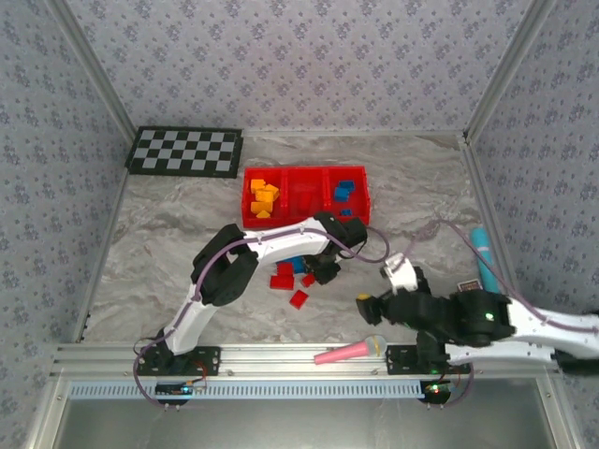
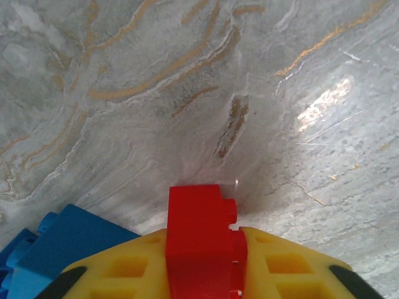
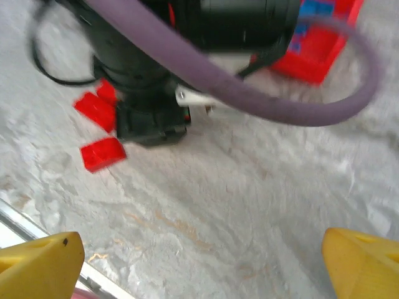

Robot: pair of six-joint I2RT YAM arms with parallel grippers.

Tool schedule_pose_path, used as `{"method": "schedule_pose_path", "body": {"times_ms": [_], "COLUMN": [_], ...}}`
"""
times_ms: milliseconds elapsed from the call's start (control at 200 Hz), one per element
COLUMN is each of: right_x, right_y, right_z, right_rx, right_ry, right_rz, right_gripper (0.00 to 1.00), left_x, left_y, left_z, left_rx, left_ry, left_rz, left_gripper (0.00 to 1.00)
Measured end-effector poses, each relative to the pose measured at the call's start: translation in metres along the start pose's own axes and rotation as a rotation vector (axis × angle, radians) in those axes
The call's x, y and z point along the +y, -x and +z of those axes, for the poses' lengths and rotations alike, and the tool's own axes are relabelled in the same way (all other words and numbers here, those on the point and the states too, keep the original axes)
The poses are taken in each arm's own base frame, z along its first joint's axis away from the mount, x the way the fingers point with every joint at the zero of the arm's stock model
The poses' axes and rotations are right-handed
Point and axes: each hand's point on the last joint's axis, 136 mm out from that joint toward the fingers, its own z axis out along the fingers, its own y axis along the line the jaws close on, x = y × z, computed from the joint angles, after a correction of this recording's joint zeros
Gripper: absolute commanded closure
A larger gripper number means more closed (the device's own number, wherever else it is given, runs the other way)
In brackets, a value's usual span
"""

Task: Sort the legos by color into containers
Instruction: Pick up the lego from the center of the table, then place the lego in the container.

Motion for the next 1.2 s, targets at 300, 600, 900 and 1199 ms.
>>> {"method": "schedule_pose_path", "body": {"times_ms": [300,600,900,1199], "right_x": [0.040,0.062,0.036,0.023], "right_y": [0.031,0.059,0.066,0.062], "right_z": [0.035,0.016,-0.034,-0.039], "right_rx": [0.112,0.015,-0.149,-0.168], "right_ry": [0.174,0.305,0.327,0.287], "right_rz": [0.014,-0.004,0.067,0.089], "right_gripper": [0.02,0.02,0.01,0.00], "left_x": [0.013,0.047,0.055,0.061], "left_y": [0.003,0.013,0.018,0.029], "left_z": [-0.003,-0.015,-0.022,-0.055], "left_rx": [-0.012,-0.061,-0.091,-0.176], "left_ry": [0.016,-0.011,-0.029,-0.046], "left_rz": [-0.047,-0.158,-0.186,-0.217], "left_gripper": [1.00,1.00,1.00,1.00]}}
